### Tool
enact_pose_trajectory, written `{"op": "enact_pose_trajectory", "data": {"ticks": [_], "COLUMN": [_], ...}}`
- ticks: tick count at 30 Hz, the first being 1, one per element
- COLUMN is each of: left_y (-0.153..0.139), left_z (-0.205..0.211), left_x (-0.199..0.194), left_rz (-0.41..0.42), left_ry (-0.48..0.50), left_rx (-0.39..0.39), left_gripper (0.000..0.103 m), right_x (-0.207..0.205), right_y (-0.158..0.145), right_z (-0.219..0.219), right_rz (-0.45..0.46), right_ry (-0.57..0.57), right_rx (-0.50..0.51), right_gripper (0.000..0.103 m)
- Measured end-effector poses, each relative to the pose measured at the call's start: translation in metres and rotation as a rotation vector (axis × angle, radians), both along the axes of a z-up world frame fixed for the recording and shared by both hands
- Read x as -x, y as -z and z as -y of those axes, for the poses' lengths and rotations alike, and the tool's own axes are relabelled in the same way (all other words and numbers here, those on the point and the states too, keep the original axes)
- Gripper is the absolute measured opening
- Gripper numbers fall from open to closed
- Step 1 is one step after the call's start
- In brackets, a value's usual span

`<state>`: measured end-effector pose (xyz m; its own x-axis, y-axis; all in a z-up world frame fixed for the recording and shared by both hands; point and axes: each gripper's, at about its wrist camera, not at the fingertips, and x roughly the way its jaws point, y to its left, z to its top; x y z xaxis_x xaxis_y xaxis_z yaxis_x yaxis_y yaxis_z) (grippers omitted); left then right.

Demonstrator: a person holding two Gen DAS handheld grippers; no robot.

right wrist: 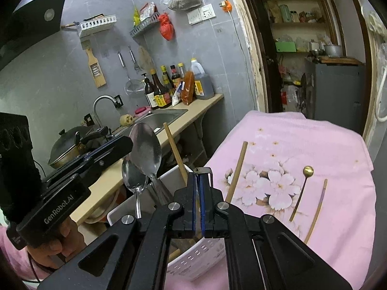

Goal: Organize utensils
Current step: 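Lower the spoon into the basket and open the left tool while the right releases the knife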

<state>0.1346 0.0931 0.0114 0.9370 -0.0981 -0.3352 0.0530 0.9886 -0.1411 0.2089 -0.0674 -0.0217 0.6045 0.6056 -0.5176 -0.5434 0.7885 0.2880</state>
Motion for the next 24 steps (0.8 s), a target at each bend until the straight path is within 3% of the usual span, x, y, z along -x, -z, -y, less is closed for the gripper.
{"op": "enact_pose_trajectory", "data": {"ticks": [6, 10, 16, 20, 24], "left_y": [0.003, 0.003, 0.000, 0.001, 0.004], "left_z": [0.002, 0.003, -0.001, -0.003, -0.005], "left_x": [0.003, 0.004, 0.003, 0.004, 0.005], "left_rz": [-0.007, -0.009, -0.005, -0.007, -0.017], "left_ry": [0.031, 0.040, 0.046, 0.048, 0.049], "left_rx": [0.001, 0.006, 0.032, 0.043, 0.052], "left_gripper": [0.002, 0.002, 0.002, 0.002, 0.002], "right_x": [0.004, 0.006, 0.013, 0.019, 0.021], "right_y": [0.004, 0.002, -0.005, -0.009, -0.012], "right_z": [0.001, 0.004, 0.006, 0.010, 0.016], "right_rz": [-0.026, -0.028, -0.009, 0.018, 0.026], "right_ry": [0.004, 0.010, 0.028, 0.069, 0.104], "right_rx": [-0.010, -0.026, -0.034, -0.034, -0.033], "right_gripper": [0.007, 0.017, 0.019, 0.031, 0.033]}}
